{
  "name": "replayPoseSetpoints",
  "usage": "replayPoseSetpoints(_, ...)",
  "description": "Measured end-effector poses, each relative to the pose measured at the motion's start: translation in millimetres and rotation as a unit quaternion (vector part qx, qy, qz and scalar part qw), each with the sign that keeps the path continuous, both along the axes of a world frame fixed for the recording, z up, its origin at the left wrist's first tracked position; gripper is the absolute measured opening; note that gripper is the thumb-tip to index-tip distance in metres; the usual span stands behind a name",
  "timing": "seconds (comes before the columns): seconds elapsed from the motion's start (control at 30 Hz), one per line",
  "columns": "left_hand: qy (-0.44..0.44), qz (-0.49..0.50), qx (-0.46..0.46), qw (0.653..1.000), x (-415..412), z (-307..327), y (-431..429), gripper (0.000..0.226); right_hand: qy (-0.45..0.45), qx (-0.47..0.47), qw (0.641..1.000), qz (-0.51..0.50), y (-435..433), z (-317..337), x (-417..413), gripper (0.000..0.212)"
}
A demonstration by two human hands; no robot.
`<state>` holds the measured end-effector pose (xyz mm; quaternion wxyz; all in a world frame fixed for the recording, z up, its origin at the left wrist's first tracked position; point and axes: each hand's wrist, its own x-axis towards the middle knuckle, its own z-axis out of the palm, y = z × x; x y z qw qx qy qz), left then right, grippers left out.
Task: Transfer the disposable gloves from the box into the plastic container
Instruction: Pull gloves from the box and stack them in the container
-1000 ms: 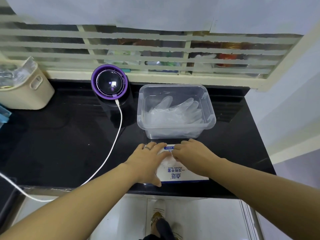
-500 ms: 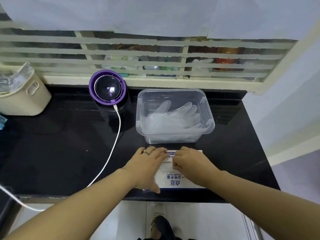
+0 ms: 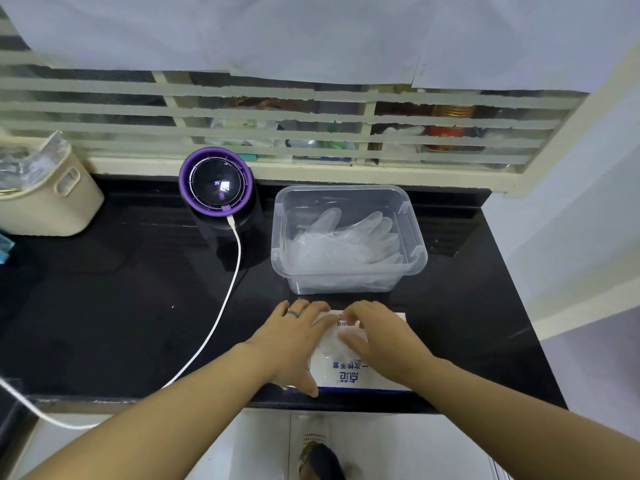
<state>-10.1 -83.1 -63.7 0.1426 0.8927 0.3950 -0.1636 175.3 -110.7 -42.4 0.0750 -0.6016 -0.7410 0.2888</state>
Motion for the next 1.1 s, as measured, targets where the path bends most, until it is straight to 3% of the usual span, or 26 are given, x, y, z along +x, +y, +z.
replayPoseSetpoints(0.1, -0.008, 0.014, -0.018, 1.000, -1.6, 1.1, -0.6, 0.115, -0.046, 0.021, 0.998, 0.031, -2.9, -2.2, 1.6, 0.031)
replayPoseSetpoints(0.23, -0.015, 0.017, -0.020, 1.000, -3.7, 2.3, -0.1, 0.113, -0.024, 0.013, 0.998, 0.065, -2.0, 11.4, 8.9, 0.028)
replayPoseSetpoints(0.47, -0.010, 0.018, -0.034, 0.999, -0.3, 5.2, 0.0, 0.114, -0.062, 0.002, 0.982, 0.180, -9.3, 43.2, 11.5, 0.033)
replayPoseSetpoints(0.57, 0.011, 0.017, -0.025, 0.999, 2.1, 9.6, -1.7, 0.114, -0.033, 0.057, 0.987, 0.144, 8.3, 59.9, 11.1, 0.028)
replayPoseSetpoints(0.7, 0.031, 0.014, -0.027, 0.999, 4.0, 15.1, -2.4, 0.113, 0.082, 0.159, 0.984, 0.020, 41.9, 99.6, 24.0, 0.020)
replayPoseSetpoints(0.83, -0.040, 0.059, -0.103, 0.992, 0.9, 35.0, -3.0, 0.115, 0.115, 0.181, 0.976, -0.030, 62.1, 140.8, 35.0, 0.020)
replayPoseSetpoints(0.97, -0.245, 0.189, -0.220, 0.925, -0.2, 87.4, 8.6, 0.085, 0.101, 0.151, 0.983, -0.031, 67.3, 151.5, 37.1, 0.022)
replayPoseSetpoints(1.03, -0.348, 0.245, -0.255, 0.868, -1.4, 108.3, 24.1, 0.078, 0.089, 0.152, 0.984, -0.011, 67.8, 153.2, 34.4, 0.022)
replayPoseSetpoints(1.1, -0.463, 0.293, -0.297, 0.783, -2.5, 121.1, 42.3, 0.071, 0.066, 0.162, 0.985, 0.014, 70.7, 156.9, 31.0, 0.022)
